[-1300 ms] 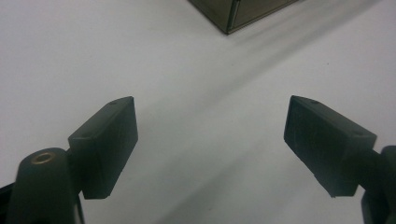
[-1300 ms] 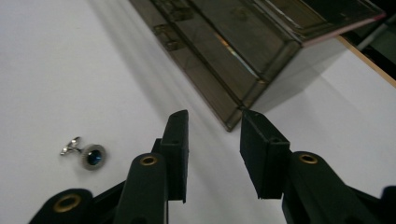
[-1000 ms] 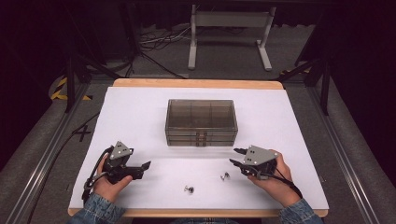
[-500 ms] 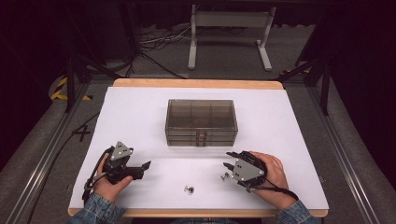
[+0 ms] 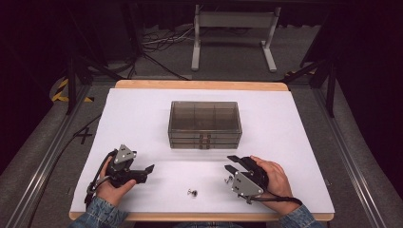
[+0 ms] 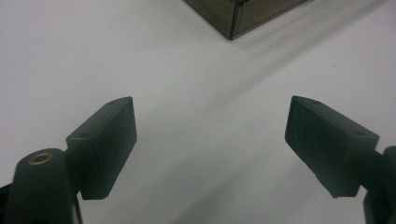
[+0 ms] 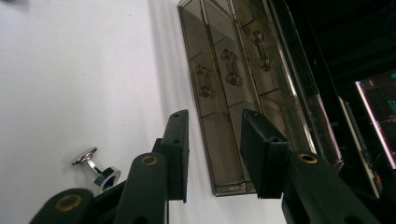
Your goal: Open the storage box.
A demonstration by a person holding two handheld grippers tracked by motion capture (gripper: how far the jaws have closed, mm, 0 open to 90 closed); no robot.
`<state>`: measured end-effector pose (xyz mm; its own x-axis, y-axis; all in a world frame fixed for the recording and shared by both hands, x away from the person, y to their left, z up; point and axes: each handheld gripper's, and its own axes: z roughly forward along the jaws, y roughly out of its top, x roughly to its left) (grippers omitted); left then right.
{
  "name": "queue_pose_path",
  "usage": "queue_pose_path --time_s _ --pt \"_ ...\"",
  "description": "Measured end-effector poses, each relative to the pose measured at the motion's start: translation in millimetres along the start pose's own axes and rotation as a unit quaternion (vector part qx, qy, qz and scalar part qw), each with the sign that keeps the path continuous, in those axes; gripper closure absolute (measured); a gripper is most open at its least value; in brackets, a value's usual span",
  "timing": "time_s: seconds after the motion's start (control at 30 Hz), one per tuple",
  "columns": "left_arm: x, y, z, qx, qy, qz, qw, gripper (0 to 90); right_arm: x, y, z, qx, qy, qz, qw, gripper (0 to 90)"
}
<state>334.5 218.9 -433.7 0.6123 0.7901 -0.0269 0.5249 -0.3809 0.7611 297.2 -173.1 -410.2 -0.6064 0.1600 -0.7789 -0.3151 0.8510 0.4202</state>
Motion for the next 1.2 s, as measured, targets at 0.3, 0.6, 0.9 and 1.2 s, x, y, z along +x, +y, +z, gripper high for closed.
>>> queue_pose_path --time_s 0.3,0.6,0.9,1.2 --pt "-0.4 -0.3 1.0 0.001 0.000 0.002 1.0000 17.4 3.5 6.5 -0.4 0.004 -0.030 -0.032 0.9990 65.4" --pt "-0.8 -0.2 2.1 0.004 0.000 0.002 1.0000 17.4 6.6 13.9 2.5 0.021 -0.056 -0.062 0.9962 64.1" --pt "-0.7 -0.5 2.6 0.006 -0.001 0.001 1.0000 17.4 10.1 28.7 11.4 0.035 -0.082 -0.107 0.9903 63.6" --pt "-0.4 0.0 4.3 0.008 -0.002 0.001 1.0000 17.4 8.9 38.7 20.3 0.042 -0.103 -0.127 0.9857 61.9"
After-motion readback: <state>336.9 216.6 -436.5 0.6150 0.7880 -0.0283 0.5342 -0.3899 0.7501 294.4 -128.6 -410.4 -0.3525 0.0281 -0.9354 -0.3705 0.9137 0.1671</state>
